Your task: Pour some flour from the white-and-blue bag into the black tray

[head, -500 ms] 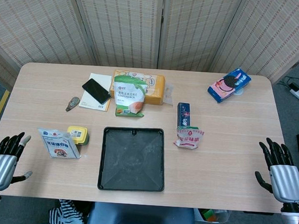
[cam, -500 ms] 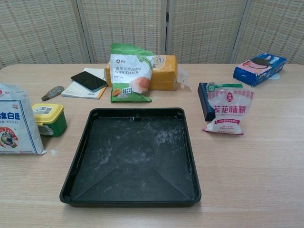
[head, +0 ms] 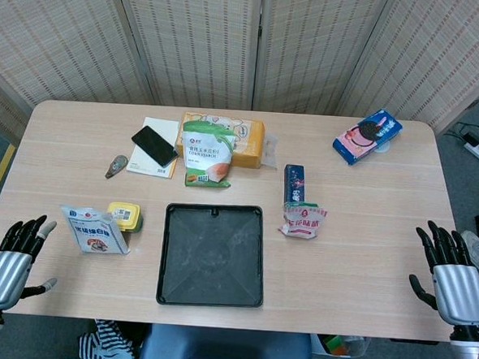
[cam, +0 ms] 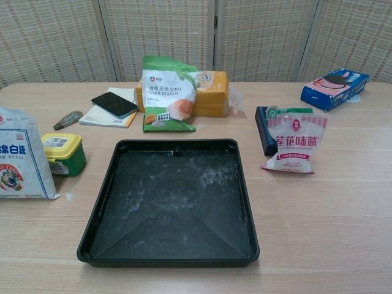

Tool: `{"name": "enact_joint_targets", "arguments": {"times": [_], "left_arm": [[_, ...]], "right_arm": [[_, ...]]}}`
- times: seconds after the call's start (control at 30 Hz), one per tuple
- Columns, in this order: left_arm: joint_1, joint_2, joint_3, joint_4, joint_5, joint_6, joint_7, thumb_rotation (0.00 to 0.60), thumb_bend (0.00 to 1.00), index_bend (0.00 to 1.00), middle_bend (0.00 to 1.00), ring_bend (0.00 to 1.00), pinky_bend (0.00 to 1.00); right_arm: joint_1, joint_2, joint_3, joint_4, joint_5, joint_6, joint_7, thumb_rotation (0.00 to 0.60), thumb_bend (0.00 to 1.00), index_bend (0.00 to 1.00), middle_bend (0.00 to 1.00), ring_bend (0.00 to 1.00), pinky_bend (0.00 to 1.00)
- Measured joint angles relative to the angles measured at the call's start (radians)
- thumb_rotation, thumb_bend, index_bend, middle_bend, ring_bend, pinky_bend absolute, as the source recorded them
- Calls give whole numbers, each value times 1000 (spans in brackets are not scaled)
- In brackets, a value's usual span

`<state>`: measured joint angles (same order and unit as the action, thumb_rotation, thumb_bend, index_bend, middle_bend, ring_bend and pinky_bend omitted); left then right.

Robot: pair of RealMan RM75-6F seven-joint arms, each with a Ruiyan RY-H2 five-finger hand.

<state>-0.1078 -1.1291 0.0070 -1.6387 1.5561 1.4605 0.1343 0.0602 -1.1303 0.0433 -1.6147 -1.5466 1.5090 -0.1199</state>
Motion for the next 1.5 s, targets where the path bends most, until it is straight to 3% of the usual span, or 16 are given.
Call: {"name": "enact_joint_targets", "arguments": {"times": [0.1,0.17,0.23,0.3,0.43,0.67,0.87,1.0,1.1,1.3,1.5], "left_arm": [[4,8,1,-2,-1,6,-19,600,151,0,0,190,278],[7,15,3,-3,9,14,-40,600,151,0,0,398,438],[7,18,3,4,29,30,-74,600,151,0,0,702,703],[5,22,7,14,40,33,-129,600,151,0,0,838,825],[-9,37,15,37,48,6,-280,600,150,0,7,966,963],[-43,98,41,72,59,-63,-700,600,149,0,74,1000,1000],[-86,145,72,108,48,-188,-1110,600,148,0,123,1000,1000],[-115,144,93,188,78,-220,-1424,600,145,0,156,1000,1000],[-141,111,101,297,89,-247,-1594,600,145,1,186,1000,1000],[-184,6,100,513,80,-299,-1796,600,139,24,214,1000,1000],[-203,-102,105,680,57,-357,-1884,600,139,50,232,1000,1000]], "right_arm": [[3,1,-5,-2,-7,-6,-1,600,343,0,0,0,0],[3,1,-8,-3,-13,-6,-2,600,343,0,0,0,0],[2,2,-10,-4,-18,-4,-1,600,343,0,0,0,0],[2,4,-12,-5,-22,-2,3,600,343,0,0,0,0],[1,9,-13,-6,-26,0,13,600,343,0,0,0,0],[4,9,-16,-7,-33,-5,15,600,343,0,0,0,0],[2,15,-24,-8,-55,3,36,600,343,0,0,0,0],[0,21,-28,-3,-71,18,54,600,343,0,0,0,0],[-1,11,-23,8,-79,35,51,600,343,0,0,0,0],[-8,11,-33,17,-116,61,67,600,343,0,0,0,0],[-8,14,-48,19,-142,59,72,600,343,0,0,0,0]]}}
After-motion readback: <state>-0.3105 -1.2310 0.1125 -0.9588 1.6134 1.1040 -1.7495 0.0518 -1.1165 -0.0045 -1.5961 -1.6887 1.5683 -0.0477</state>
